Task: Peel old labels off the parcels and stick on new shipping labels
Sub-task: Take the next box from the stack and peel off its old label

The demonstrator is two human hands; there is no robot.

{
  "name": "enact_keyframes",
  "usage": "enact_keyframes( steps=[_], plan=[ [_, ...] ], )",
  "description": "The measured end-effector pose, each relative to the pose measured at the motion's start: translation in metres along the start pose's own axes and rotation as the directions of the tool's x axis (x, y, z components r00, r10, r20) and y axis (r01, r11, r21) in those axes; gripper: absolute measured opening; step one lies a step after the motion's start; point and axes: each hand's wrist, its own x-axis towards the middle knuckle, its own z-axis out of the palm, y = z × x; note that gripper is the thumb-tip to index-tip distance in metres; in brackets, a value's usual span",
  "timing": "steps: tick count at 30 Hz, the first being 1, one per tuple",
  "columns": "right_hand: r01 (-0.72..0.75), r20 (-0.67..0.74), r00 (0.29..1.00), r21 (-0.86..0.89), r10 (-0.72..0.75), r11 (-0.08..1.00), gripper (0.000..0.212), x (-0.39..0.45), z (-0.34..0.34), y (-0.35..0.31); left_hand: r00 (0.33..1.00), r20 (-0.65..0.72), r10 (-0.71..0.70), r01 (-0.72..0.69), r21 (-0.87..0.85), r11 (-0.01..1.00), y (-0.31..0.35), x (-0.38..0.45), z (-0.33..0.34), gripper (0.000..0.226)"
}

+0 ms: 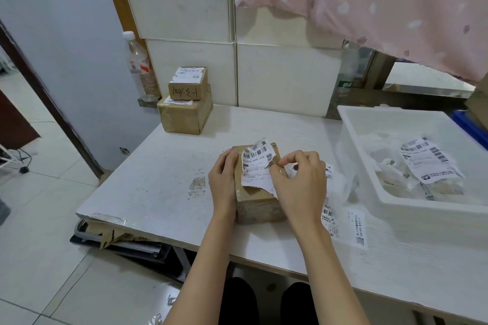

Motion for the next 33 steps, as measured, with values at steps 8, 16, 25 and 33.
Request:
enact_keyframes(
  steps=[8, 16, 25, 33],
  plan=[
    [0.025, 0.014, 1.0, 0.033, -0.025, 0.999, 0.013, 0.003, 0.001, 0.0, 1.0, 0.002, -0.004, 0.004, 0.001, 1.0, -0.002, 0.001, 0.0, 0.022],
    [0.098, 0.056, 0.994, -0.008, -0.097, 0.995, 0.016, -0.003, 0.01, -0.011, 1.0, -0.004, 0.024, -0.024, 0.004, 1.0, -0.006, 0.003, -0.001, 0.027],
    [0.055, 0.06, 0.996, 0.126, -0.063, 0.991, 0.028, -0.008, 0.001, -0.01, 1.0, -0.013, 0.013, -0.013, 0.003, 1.0, -0.007, 0.002, 0.0, 0.028],
    [0.006, 0.107, 0.994, 0.061, -0.013, 0.998, 0.009, -0.002, 0.002, -0.006, 1.0, -0.022, 0.006, -0.006, 0.0, 1.0, -0.007, 0.002, 0.001, 0.025]
  ],
)
